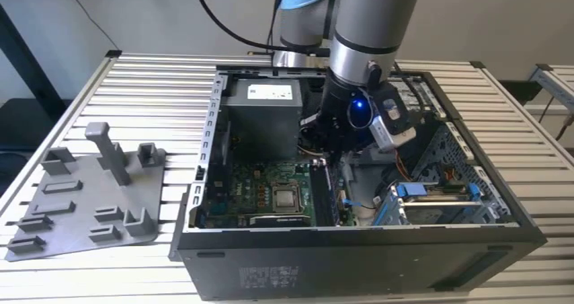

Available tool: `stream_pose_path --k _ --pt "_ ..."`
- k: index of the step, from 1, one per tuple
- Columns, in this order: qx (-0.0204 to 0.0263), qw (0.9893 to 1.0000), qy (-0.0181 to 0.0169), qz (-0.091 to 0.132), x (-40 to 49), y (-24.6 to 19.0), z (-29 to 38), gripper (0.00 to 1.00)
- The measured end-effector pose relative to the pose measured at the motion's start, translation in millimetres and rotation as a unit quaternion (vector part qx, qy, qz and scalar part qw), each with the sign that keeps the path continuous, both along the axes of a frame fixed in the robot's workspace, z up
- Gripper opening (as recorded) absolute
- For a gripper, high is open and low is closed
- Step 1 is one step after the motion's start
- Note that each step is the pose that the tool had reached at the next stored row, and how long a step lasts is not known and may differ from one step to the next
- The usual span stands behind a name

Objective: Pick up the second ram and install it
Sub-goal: 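Insert the second ram into the second slot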

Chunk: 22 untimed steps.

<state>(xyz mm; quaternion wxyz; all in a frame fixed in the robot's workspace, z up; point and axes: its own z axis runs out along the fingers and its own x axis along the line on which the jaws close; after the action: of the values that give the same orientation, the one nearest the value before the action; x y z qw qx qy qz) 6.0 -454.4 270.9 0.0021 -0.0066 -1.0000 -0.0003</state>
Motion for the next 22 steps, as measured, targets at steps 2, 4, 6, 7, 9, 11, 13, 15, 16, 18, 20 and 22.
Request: stream_pose_path --k 2,4,6,7,9,11,13,15,16,18,20,22 --pt "0.0001 1.0000 0.0000 0.000 -0.4 -2.2 -3.8 0.14" --pt "-0.0001 1.0000 0.0000 0.000 -1.3 -2.9 -7.3 0.14" --pt "0.0000 1.0000 0.0000 0.000 -2.4 -2.9 -11.0 0.14" --pt "0.0000 1.0000 0.0000 0.000 -3.0 -2.9 -12.7 0.14" --pt "-0.0001 1.0000 0.0000 0.000 -5.0 -2.8 -16.4 0.14" --pt "-0.0001 1.0000 0.0000 0.000 -6.8 -2.9 -19.9 0.14" --pt "-0.0001 1.0000 0.0000 0.000 -7.7 -2.8 -23.7 0.14" --pt "-0.0001 1.0000 0.0000 -0.001 -8.1 -2.8 -27.2 0.14" --pt "0.0000 1.0000 0.0000 -0.001 -8.2 -2.8 -29.1 0.14" --pt "0.0000 1.0000 0.0000 -0.006 -8.5 -2.8 -32.8 0.14" --pt "-0.0001 0.9999 0.0000 -0.014 -8.9 -2.8 -36.2 0.14" --pt "-0.0001 0.9998 0.0001 -0.018 -9.3 -2.8 -37.2 0.14"
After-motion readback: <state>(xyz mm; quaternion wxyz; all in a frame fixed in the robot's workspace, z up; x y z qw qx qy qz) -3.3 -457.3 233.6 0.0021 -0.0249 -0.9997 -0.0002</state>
